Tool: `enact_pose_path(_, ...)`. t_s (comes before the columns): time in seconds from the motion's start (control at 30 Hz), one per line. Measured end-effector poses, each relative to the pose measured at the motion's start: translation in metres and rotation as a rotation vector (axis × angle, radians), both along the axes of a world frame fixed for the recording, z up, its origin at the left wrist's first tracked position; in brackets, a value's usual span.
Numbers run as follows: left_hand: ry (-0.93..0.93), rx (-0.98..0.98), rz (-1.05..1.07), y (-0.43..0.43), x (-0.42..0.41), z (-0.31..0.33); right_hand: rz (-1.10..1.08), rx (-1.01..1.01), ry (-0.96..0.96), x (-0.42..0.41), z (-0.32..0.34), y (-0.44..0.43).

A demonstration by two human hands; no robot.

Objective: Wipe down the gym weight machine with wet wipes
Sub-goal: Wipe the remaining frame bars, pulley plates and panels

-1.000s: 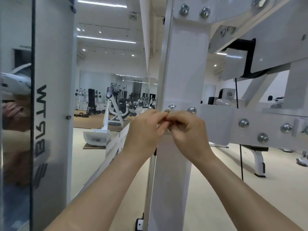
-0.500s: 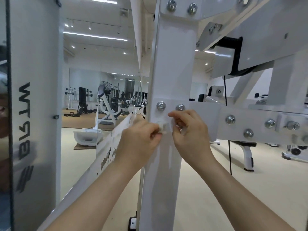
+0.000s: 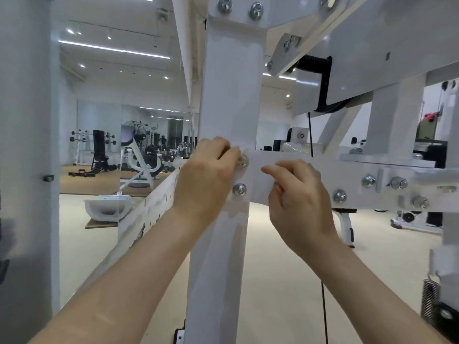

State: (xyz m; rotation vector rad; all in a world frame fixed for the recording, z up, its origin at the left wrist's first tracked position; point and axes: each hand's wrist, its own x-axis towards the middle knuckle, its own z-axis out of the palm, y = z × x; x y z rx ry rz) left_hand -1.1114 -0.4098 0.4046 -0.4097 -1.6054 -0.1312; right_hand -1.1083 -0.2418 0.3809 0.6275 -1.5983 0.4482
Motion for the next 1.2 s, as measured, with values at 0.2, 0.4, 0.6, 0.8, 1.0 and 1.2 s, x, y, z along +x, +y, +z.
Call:
enact_pose_path(0.2, -0.015, -0.019, -0.166, 0.034, -0.003, -0.004, 0.094, -0.054, -0.053, 0.010, -0.003, 0.002)
enact_pose_path(0.4, -0.076, -0.012, -0.199, 0.047, -0.006, -0.042, -0.038, 0.052, -0.029, 0.009, 0.000, 0.021)
enact_pose_path(0.6, -0.149, 0.412, -0.486, 0.061, 0.000, -0.015, 0.323, -0.173, -0.219, 0.017, -0.009, 0.018)
enact_pose_path(0.8, -0.418, 0.494, -0.797, 0.082, 0.023, -0.032, 0.479, -0.309, -0.480, 0.026, 0.007, 0.034)
enact_pose_path(1.0, -0.384, 0.529, -0.835, 0.086, 0.030, -0.024, 0.230, -0.241, -0.173, 0.015, 0.024, 0.035)
enact_pose_path(1.2, -0.283, 0.262, -0.628, 0.089, 0.022, -0.020, 0.077, -0.292, -0.058, 0.006, 0.003, 0.040)
